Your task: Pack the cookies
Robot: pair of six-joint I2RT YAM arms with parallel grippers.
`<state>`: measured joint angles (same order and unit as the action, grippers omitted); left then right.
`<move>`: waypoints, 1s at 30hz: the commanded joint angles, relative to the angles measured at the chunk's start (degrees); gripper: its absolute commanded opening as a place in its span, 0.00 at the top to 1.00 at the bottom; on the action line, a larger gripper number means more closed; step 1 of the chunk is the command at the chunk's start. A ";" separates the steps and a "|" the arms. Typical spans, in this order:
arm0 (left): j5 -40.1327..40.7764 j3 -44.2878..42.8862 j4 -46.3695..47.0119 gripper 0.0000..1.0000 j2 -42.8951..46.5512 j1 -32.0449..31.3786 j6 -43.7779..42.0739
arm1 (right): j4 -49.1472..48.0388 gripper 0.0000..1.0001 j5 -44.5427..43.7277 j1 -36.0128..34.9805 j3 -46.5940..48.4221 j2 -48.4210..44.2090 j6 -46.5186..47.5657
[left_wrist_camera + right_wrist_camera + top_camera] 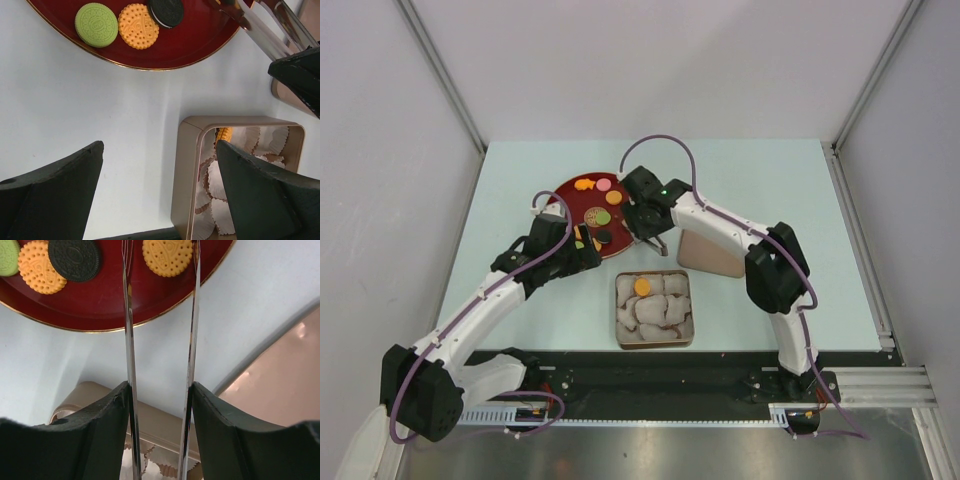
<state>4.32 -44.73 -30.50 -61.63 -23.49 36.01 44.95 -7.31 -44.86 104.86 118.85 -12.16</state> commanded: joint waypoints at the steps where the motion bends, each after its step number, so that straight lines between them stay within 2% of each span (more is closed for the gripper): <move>1: -0.54 0.35 1.59 0.01 0.89 -0.07 -0.24 | 4.18 0.46 -1.30 -0.23 5.79 1.82 1.00; 13: -0.36 0.43 1.50 0.01 1.42 -0.07 -0.24 | 5.06 0.66 -2.18 -0.40 6.15 -0.45 0.39; 25: -0.01 0.08 1.50 0.01 0.89 -0.07 -0.24 | 7.08 0.71 -4.82 -2.07 6.15 -11.95 0.03; 30: 0.25 0.08 1.23 0.01 1.16 -0.07 -0.24 | 8.04 0.71 -7.63 -4.35 -0.26 -19.51 -0.67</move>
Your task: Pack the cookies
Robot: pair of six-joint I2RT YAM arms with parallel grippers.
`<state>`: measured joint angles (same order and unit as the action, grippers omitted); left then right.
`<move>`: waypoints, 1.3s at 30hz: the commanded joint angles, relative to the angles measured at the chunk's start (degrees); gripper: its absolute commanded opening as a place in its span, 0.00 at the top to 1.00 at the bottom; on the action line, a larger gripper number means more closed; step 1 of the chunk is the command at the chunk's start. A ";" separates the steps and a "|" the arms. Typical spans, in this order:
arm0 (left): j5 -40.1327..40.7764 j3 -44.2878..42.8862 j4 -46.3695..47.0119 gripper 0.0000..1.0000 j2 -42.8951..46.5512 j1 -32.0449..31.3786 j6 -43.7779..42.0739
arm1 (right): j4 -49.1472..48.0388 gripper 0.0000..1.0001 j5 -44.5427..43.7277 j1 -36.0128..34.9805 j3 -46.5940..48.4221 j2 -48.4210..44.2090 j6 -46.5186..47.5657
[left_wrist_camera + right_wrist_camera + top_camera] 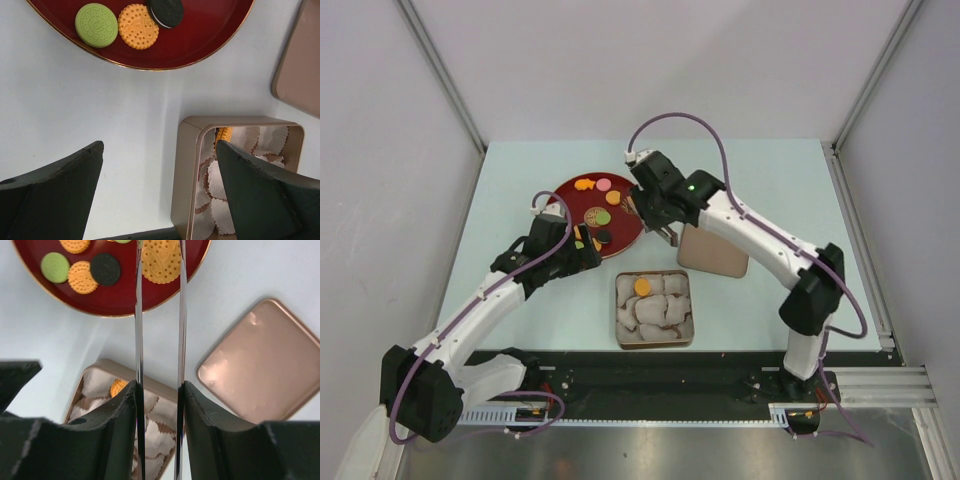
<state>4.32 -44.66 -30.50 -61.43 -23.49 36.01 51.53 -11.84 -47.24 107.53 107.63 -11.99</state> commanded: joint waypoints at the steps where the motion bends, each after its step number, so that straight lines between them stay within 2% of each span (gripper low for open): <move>1: 0.25 0.02 1.23 0.01 0.96 -0.07 -0.32 | 1.91 0.71 -3.71 -3.11 -4.41 -9.80 -1.45; 7: 0.25 -0.07 1.41 0.01 0.61 -0.07 -0.50 | 6.91 0.71 -8.81 -7.51 -16.88 -23.42 -6.55; 12: -0.01 -0.34 1.85 0.01 -0.27 -0.07 -0.33 | 13.93 0.71 -13.21 -13.39 -21.74 -30.98 -14.46; 21: 1.04 -0.07 1.15 0.01 -0.01 -0.16 -0.33 | 16.68 0.71 -16.47 -20.08 -26.84 -33.54 -22.11; 27: 1.13 -0.16 1.15 0.01 -0.27 -0.51 -0.50 | 14.75 0.71 -16.29 -20.17 -31.05 -33.98 -22.90; 39: 0.34 0.02 1.50 0.01 -0.45 -0.60 -0.33 | 11.32 0.70 -14.62 -19.99 -33.17 -32.05 -22.11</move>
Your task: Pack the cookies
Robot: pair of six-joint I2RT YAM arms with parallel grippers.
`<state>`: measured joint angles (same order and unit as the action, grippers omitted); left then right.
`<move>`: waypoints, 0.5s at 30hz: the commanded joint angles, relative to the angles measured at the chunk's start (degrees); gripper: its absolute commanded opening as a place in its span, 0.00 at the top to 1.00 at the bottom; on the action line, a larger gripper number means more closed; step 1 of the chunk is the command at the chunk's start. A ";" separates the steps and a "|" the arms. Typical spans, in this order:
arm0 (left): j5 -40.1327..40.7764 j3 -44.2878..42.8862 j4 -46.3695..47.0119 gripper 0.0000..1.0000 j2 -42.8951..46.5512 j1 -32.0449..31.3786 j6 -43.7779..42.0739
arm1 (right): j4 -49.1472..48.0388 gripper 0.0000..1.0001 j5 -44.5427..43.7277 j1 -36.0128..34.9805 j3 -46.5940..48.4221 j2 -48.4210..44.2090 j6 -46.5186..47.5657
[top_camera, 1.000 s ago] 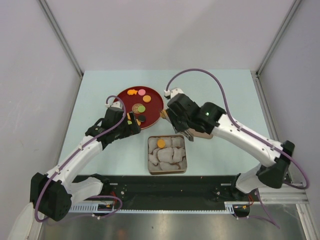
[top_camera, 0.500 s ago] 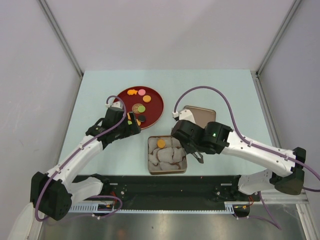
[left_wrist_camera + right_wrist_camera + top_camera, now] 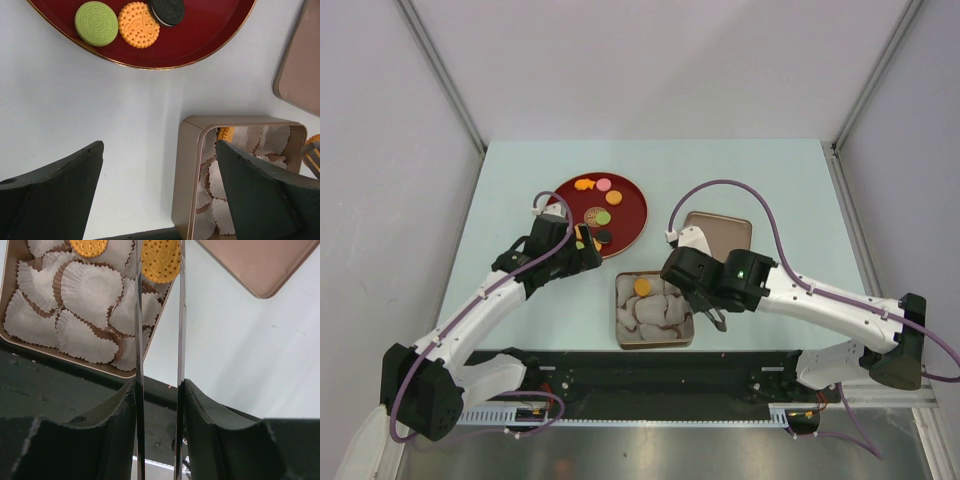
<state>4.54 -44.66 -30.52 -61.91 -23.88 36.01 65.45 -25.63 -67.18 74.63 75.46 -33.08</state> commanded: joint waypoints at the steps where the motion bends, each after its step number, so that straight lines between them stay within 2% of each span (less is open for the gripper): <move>1: 0.21 0.02 1.52 0.02 0.21 -0.20 -0.33 | -2.78 0.70 -0.74 -0.15 -0.45 0.30 -0.93; 10: -0.14 0.19 1.52 0.01 0.39 -0.20 -0.24 | -4.28 0.68 0.23 0.47 -1.77 1.09 -0.76; 15: -0.32 0.19 1.61 0.01 0.47 -0.20 -0.24 | -4.46 0.60 0.23 0.64 -1.86 1.00 -0.93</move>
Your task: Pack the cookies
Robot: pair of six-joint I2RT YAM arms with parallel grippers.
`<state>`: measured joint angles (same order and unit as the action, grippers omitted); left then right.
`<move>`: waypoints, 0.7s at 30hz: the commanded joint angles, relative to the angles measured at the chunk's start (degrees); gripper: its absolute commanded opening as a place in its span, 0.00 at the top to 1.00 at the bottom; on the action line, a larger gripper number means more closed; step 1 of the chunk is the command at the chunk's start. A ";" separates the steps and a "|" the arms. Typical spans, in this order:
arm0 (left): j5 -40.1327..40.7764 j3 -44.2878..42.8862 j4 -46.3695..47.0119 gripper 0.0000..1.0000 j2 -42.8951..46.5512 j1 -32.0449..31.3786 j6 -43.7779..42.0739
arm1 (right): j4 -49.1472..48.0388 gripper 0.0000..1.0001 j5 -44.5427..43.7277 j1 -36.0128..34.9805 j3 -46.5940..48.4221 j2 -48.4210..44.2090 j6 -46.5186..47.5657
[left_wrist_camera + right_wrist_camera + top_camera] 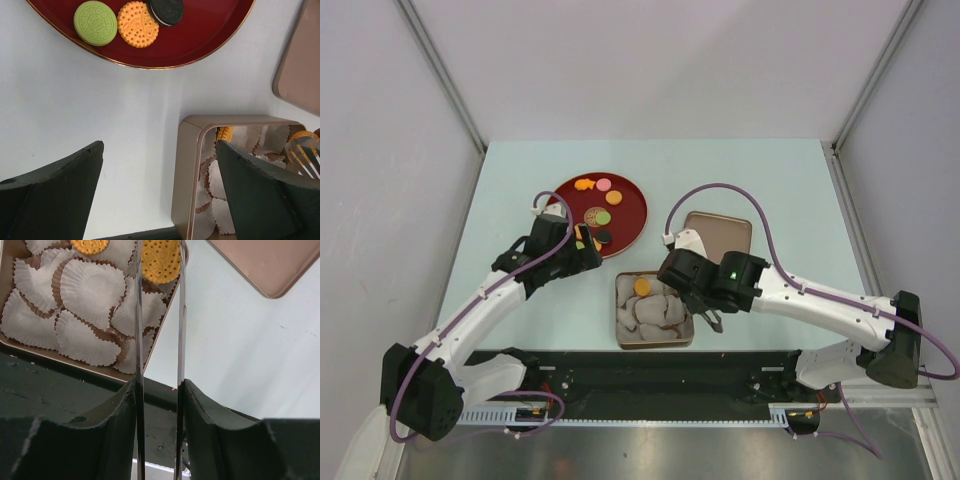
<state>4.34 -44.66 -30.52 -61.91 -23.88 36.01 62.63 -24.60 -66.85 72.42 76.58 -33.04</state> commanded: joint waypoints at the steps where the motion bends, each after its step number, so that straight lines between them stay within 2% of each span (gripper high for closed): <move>1: -0.12 0.19 1.61 0.02 0.47 -0.20 -0.32 | -1.90 0.59 -0.80 0.40 0.35 -0.28 -0.98; 7: -0.03 0.19 1.52 0.01 0.65 -0.20 -0.33 | -2.51 0.52 -0.54 0.75 0.26 -0.46 -0.62; 21: 0.14 0.37 1.52 0.02 0.91 -0.20 -0.15 | -3.39 0.47 -0.01 1.11 0.35 -0.81 -0.36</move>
<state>4.32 -44.66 -30.52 -61.89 -23.88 36.01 60.75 -24.12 -65.98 72.42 76.60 -32.99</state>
